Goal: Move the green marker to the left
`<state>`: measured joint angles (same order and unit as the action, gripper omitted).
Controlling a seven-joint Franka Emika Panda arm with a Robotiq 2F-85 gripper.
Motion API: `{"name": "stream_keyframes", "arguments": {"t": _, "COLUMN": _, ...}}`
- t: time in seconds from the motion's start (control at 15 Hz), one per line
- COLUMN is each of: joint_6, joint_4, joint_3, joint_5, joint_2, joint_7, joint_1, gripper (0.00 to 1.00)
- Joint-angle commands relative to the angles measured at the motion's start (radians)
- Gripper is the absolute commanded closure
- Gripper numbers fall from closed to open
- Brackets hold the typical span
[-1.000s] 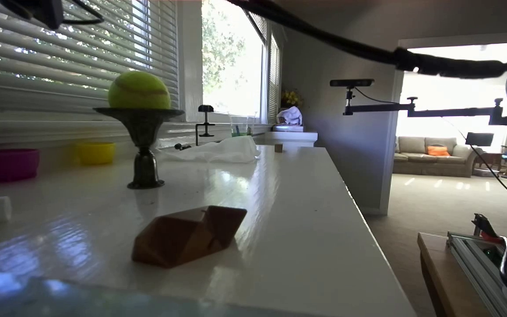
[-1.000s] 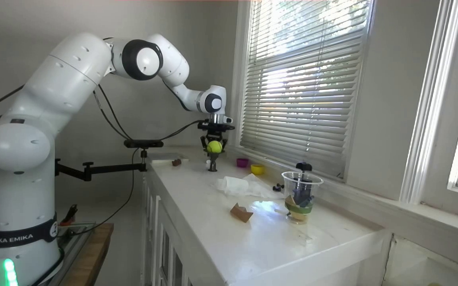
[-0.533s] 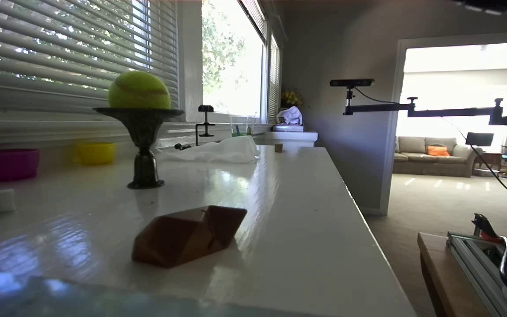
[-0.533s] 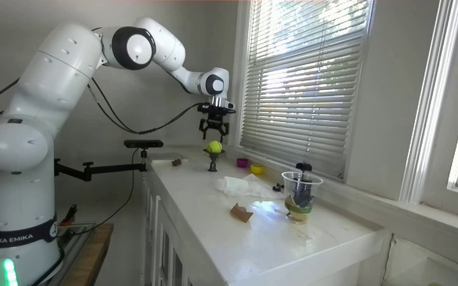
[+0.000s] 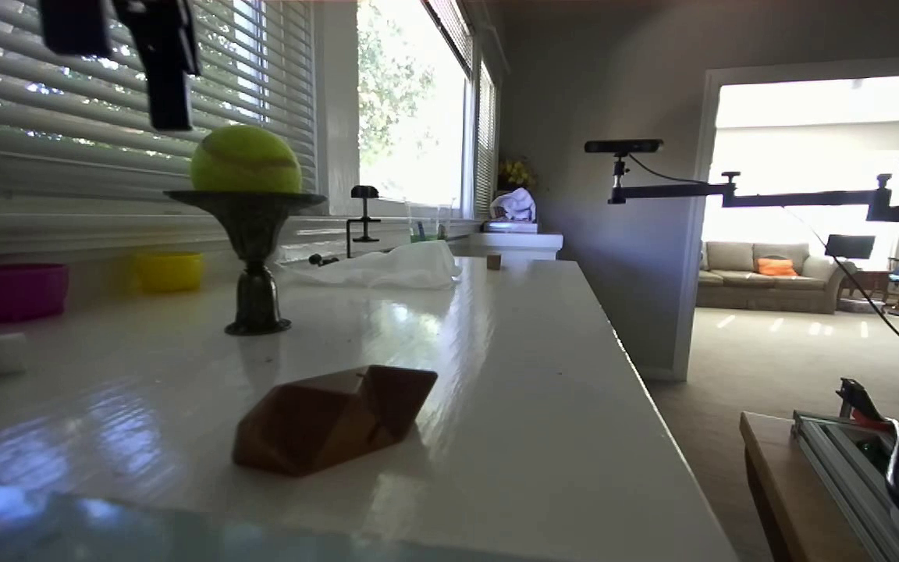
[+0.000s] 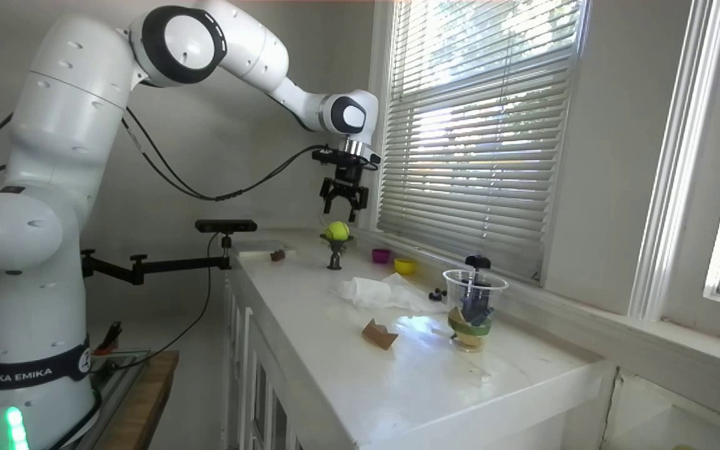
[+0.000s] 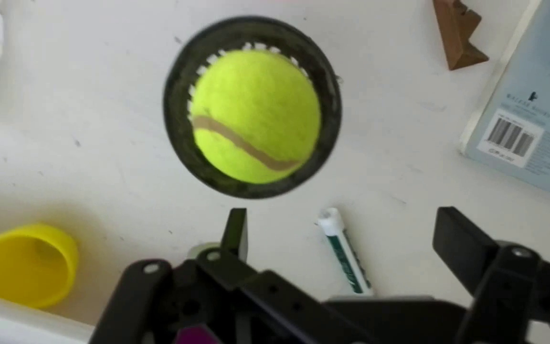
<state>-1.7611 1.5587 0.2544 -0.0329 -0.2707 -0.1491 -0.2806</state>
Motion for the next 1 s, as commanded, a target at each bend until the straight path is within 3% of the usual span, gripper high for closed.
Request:
{"name": "stream_keyframes", "arguments": {"t": 0.0, "joint_6": 0.004, "joint_4": 0.09, "joint_3": -0.043, "joint_5": -0.032, "joint_2": 0.07, "joint_7": 0.107, "joint_1": 0.045, "gripper": 0.0}}
{"name": "stream_keyframes", "arguments": {"t": 0.47, "joint_6": -0.008, "joint_4": 0.225, "joint_3": -0.122, "joint_5": -0.02, "joint_2": 0.202, "joint_7": 0.346, "joint_1": 0.109, "gripper": 0.0}}
{"name": "stream_keyframes", "arguments": {"t": 0.73, "joint_6": -0.076, "joint_4": 0.337, "joint_3": -0.144, "joint_5": -0.025, "joint_2": 0.334, "joint_7": 0.449, "joint_1": 0.135, "gripper": 0.0}}
{"name": "stream_keyframes", "arguments": {"t": 0.8, "joint_6": -0.023, "joint_4": 0.24, "joint_3": -0.137, "joint_5": -0.001, "joint_2": 0.232, "joint_7": 0.403, "joint_1": 0.132, "gripper": 0.0}}
{"name": "stream_keyframes", "arguments": {"t": 0.93, "joint_6": -0.039, "joint_4": 0.277, "joint_3": -0.138, "joint_5": -0.001, "joint_2": 0.284, "joint_7": 0.423, "joint_1": 0.14, "gripper": 0.0}}
